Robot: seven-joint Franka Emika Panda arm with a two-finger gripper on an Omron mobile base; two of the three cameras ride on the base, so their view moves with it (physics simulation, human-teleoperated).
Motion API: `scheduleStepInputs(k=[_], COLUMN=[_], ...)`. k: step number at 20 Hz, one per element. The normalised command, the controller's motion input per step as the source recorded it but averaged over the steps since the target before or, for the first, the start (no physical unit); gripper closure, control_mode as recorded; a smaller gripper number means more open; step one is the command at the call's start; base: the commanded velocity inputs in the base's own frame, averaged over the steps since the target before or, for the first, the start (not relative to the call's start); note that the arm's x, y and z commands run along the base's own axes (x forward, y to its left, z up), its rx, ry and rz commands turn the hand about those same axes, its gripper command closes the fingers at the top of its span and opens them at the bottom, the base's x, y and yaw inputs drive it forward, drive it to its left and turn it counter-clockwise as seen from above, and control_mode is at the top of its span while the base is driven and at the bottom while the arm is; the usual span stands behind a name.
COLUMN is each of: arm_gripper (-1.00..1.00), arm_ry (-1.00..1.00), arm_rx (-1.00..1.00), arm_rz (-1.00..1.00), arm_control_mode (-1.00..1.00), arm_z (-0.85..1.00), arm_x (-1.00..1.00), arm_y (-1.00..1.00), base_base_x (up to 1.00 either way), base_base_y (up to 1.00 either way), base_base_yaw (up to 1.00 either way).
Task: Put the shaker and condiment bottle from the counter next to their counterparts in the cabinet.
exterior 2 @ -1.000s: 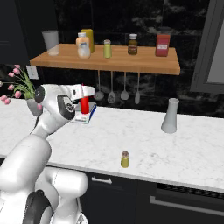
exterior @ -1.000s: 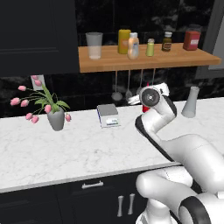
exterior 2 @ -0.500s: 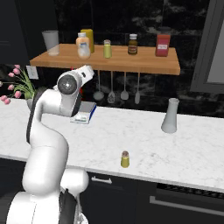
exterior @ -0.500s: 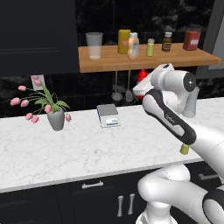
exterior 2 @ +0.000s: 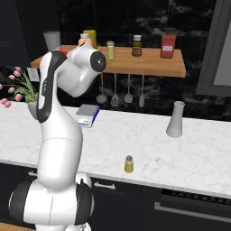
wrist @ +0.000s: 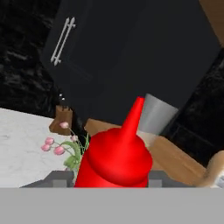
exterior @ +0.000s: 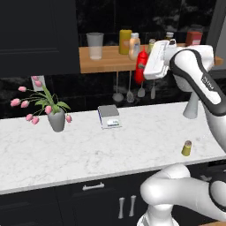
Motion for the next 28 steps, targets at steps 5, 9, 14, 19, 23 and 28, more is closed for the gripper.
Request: scheduleStepInputs(k=[5,9,14,19,23,28], arm_gripper=[1.00,1.00,1.00,1.00,1.00,1.00], arm_ry=[-0.08,-0.05,0.00,0.16,0.12,0.06], arm_rx=[-0.05,0.00,0.00,0.07,0.13,0.19], arm_rz=[0.29,0.00,-0.22,-0.44,-0.37,-0.19], arm_control_mode=[-1.00,-1.00,-1.00,-1.00,-1.00,-1.00], arm_z=[0.13,0.53,0.48,-0.17,-0.06,0.17], arm_x=[-0.55,-0.27,0.00,0.33,0.13,0.03], arm_y=[0.29,0.18,0.28,0.02,0.27,0.24], base_base_x=[0.00,0.00,0.00,0.00,0.00,0.00], base_base_y=[0.00,0.00,0.00,0.00,0.00,0.00], base_base_yaw=[0.00,0.00,0.00,0.00,0.00,0.00])
